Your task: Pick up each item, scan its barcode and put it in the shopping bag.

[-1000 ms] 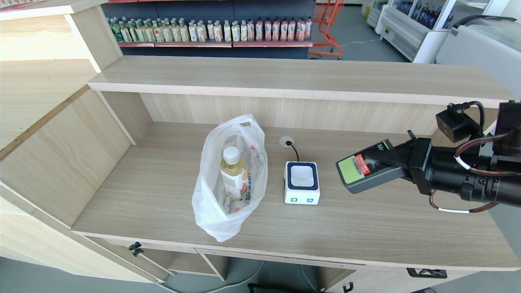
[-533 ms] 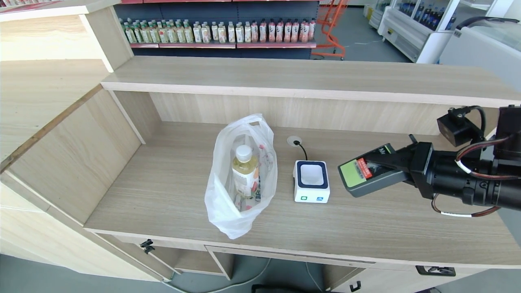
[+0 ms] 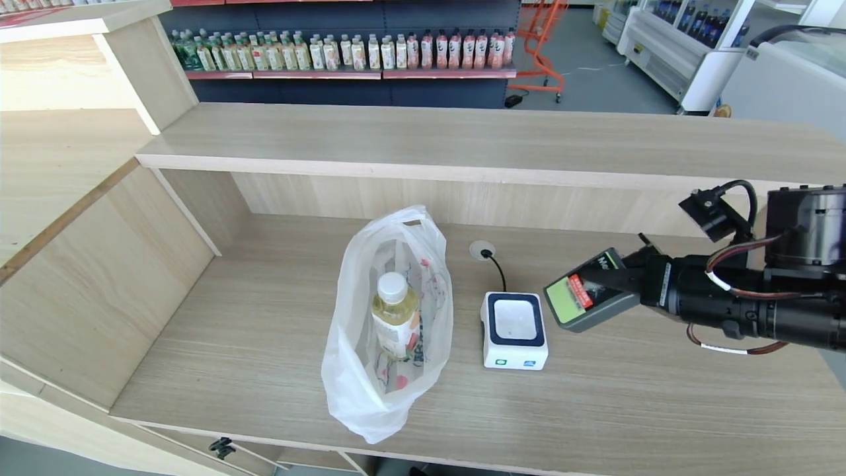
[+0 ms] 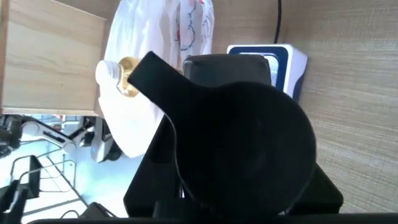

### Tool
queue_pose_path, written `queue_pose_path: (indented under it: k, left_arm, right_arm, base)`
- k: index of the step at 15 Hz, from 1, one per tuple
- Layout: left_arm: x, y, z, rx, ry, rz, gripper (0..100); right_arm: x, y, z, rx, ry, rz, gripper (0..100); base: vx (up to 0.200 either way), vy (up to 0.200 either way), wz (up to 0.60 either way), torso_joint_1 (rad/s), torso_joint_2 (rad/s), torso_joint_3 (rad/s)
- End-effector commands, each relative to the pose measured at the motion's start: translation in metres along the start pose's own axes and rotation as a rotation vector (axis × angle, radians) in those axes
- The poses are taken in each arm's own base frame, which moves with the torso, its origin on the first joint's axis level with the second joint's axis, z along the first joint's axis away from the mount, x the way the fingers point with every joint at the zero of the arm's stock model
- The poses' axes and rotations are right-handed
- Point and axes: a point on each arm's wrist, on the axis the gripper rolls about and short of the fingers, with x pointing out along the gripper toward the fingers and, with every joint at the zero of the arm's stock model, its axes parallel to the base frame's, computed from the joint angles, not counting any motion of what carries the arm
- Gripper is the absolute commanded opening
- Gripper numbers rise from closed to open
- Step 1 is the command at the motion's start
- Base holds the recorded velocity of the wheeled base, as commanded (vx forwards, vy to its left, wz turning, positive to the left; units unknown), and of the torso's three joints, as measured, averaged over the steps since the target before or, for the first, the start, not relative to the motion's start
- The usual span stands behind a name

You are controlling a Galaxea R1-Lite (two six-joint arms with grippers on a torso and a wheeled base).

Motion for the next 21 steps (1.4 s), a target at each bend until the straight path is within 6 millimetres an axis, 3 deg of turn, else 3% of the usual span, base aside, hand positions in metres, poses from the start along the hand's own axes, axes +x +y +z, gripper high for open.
queue_pose_path:
  k: [1,6,14,21]
  left_arm:
    - [0.000,0.000,0.000,0.000,0.000,0.001,100]
    - [0.000,0.000,0.000,0.000,0.000,0.001,100]
    - [0.000,0.000,0.000,0.000,0.001,0.001,100]
    - [0.000,0.000,0.000,0.000,0.001,0.001,100]
  right_arm:
    - [0.019,-0.002,-0.010,-0.021,0.061,-0.002,0]
    - [0.052,0.004,-0.029,-0.057,0.119,0.050,0]
    - [0.106,-0.021,-0.035,-0.111,0.130,0.002,0]
    - [0.125,-0.026,-0.034,-0.150,0.119,-0.003,0]
  base:
    - [0.000,0.000,0.00,0.000,0.00,0.000]
    - [0.000,0.000,0.00,0.000,0.00,0.000]
    - [0.000,0.000,0.00,0.000,0.00,0.000]
    - [0.000,0.000,0.00,0.000,0.00,0.000]
